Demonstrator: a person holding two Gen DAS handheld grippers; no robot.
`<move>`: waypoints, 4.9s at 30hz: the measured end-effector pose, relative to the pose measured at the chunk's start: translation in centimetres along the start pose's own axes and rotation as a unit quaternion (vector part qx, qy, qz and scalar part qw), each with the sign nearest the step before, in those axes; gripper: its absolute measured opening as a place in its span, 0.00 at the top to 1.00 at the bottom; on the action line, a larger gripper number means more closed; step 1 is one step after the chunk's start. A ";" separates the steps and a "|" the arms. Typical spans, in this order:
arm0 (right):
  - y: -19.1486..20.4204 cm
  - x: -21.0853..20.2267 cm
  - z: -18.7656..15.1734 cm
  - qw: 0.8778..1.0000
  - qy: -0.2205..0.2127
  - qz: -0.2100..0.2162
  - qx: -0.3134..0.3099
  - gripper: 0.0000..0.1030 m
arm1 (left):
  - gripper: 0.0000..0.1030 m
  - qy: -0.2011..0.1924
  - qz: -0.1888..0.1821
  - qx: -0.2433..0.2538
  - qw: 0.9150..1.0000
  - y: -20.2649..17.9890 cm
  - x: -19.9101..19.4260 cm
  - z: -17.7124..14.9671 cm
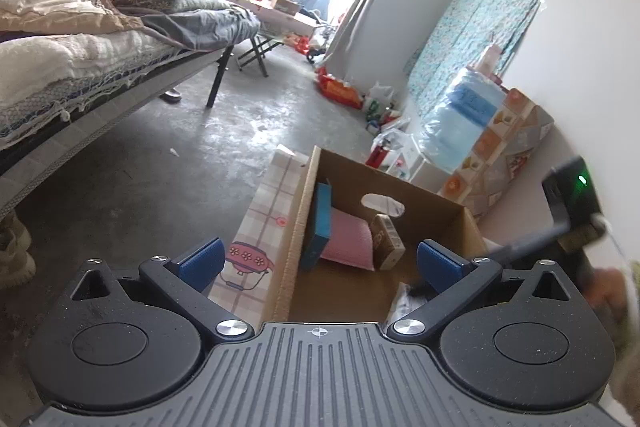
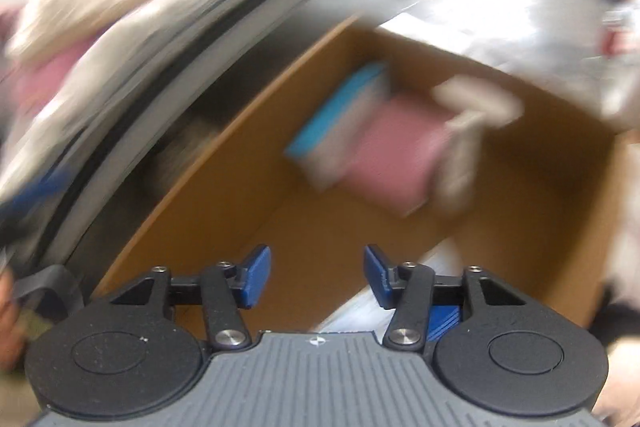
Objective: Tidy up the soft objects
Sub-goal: 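Open the right tool and release the snack bar into the box, then move both tools back toward the items on the bed, then grasp the green scrunchie with the left tool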
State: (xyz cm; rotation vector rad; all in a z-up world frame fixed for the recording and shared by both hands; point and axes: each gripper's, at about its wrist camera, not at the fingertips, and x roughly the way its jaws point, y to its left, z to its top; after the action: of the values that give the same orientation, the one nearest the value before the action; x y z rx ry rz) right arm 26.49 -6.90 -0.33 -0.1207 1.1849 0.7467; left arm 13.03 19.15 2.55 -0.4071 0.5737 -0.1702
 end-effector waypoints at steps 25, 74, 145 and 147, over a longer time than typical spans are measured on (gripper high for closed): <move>-1.0 3.8 -2.4 0.989 0.064 -0.074 0.109 0.54 | 0.00 0.015 -0.013 -0.004 1.000 -0.1 1.2 0.1; 0.6 -9.0 -5.2 0.946 -0.285 -0.109 0.107 0.42 | 0.00 0.006 -0.018 0.003 1.000 -1.2 0.0 0.0; -19.1 -14.0 -39.7 0.709 -0.513 -0.260 0.408 0.16 | 0.10 0.385 -0.021 0.326 0.863 -44.2 35.1 -16.5; -19.4 -13.9 -39.9 0.707 -0.513 -0.261 0.409 0.17 | 0.19 0.385 -0.009 0.334 0.860 -44.0 35.8 -17.0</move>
State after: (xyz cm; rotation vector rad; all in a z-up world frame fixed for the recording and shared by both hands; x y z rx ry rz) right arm 3.84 -46.38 -9.80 0.6282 0.2454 -0.3093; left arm 31.28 -35.87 -9.56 0.3708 1.2443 -0.5449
